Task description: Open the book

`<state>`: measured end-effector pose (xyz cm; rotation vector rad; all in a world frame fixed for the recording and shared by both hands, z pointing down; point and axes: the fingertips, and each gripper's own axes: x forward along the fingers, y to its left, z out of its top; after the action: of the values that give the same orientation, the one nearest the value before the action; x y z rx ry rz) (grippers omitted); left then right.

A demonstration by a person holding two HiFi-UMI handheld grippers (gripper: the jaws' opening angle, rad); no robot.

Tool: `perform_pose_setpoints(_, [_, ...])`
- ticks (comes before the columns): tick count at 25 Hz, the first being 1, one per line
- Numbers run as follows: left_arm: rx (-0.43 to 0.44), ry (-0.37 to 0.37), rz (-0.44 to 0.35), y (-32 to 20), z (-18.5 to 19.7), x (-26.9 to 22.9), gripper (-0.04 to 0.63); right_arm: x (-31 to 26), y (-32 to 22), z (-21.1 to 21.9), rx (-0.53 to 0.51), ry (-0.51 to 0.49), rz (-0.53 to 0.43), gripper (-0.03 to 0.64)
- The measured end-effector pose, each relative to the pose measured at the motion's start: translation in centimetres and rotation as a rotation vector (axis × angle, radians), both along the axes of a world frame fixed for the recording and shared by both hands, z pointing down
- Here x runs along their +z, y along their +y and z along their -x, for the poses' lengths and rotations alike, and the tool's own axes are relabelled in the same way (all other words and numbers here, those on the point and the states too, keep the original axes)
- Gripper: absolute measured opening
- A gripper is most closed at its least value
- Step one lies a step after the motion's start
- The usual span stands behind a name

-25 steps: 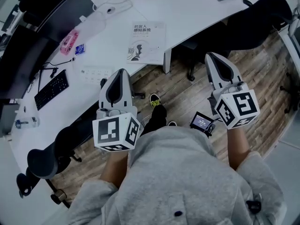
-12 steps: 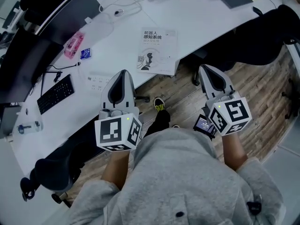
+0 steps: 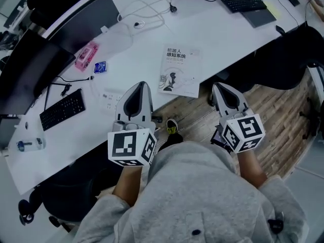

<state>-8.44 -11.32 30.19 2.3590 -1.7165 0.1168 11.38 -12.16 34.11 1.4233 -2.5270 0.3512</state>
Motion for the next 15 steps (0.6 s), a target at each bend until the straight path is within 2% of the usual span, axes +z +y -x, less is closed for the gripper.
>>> perform_pose_setpoints(3, [0.031,-0.019,-0.008,-0.2,0.8,0.5,0.009,0.4,-0.7,1.3,0.002,0.01,0.005,0.026])
perform_pose_setpoints(5, [0.039,0.005,0.014,-0.1,1.4,1.3,0.009,0.7,-1.1,2.0,0.011,0.006,0.013,0.026])
perform_pose_setpoints(10, [-0.016,0.057,0.056,0.2,3.4,2.6,0.009,2.0,-1.8,4.0,0.016,0.004,0.049,0.026])
perform_pose_setpoints(15, [-0.032,0.077,0.072,0.1,3.9,2.9,0.009,3.5,-2.3,5.5,0.01,0.016,0.08,0.026])
